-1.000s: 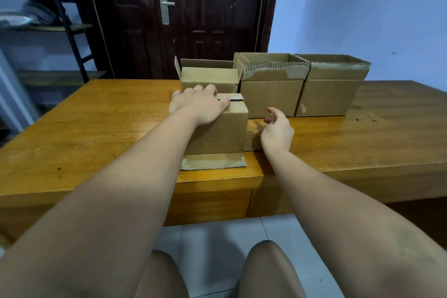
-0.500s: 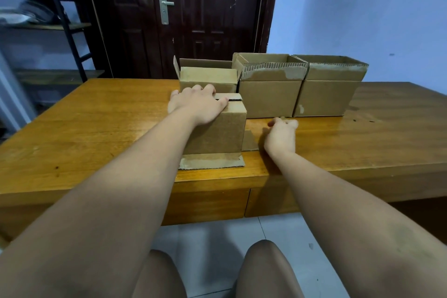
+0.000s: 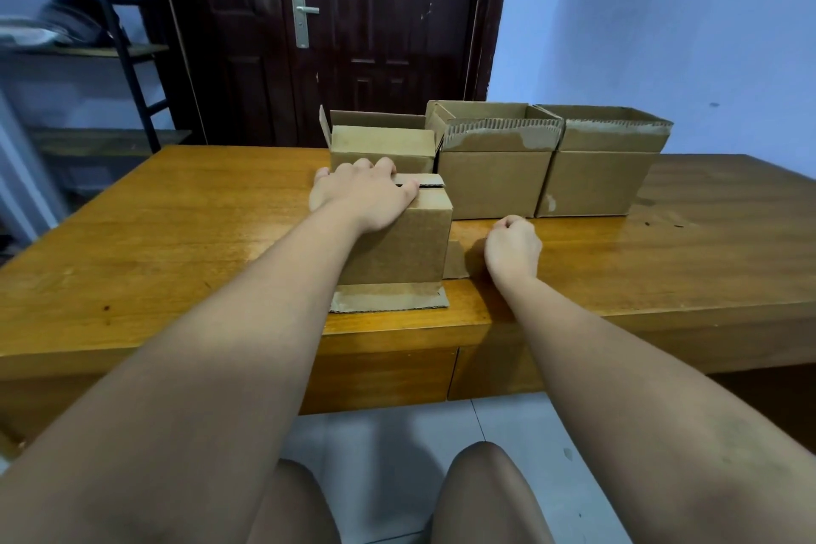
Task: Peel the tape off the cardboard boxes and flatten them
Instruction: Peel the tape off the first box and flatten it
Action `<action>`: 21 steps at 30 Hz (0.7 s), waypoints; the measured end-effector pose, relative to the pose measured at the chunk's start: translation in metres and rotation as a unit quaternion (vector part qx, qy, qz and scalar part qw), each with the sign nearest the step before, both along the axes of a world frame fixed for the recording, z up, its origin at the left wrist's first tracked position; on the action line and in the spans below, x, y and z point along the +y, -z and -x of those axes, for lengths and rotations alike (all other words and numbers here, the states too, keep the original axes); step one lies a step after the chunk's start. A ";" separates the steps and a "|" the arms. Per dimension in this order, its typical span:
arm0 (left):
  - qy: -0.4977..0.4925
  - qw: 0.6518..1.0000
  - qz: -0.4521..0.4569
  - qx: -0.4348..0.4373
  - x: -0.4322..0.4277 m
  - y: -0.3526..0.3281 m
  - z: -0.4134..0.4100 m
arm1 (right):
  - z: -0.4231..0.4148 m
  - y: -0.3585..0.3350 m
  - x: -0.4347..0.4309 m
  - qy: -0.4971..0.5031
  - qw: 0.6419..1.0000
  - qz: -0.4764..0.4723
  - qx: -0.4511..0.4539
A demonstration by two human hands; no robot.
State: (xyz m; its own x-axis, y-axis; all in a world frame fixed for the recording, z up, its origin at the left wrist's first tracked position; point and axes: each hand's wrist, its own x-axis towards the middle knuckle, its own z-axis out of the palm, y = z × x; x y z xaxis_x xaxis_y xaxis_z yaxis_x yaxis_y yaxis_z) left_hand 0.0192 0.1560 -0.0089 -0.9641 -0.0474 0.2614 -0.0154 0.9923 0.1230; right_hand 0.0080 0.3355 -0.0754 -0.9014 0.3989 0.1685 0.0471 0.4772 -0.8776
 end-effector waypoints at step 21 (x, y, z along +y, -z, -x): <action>-0.002 1.000 0.005 0.002 -0.001 0.002 0.002 | -0.008 -0.004 -0.017 -0.030 0.999 -0.033 0.004</action>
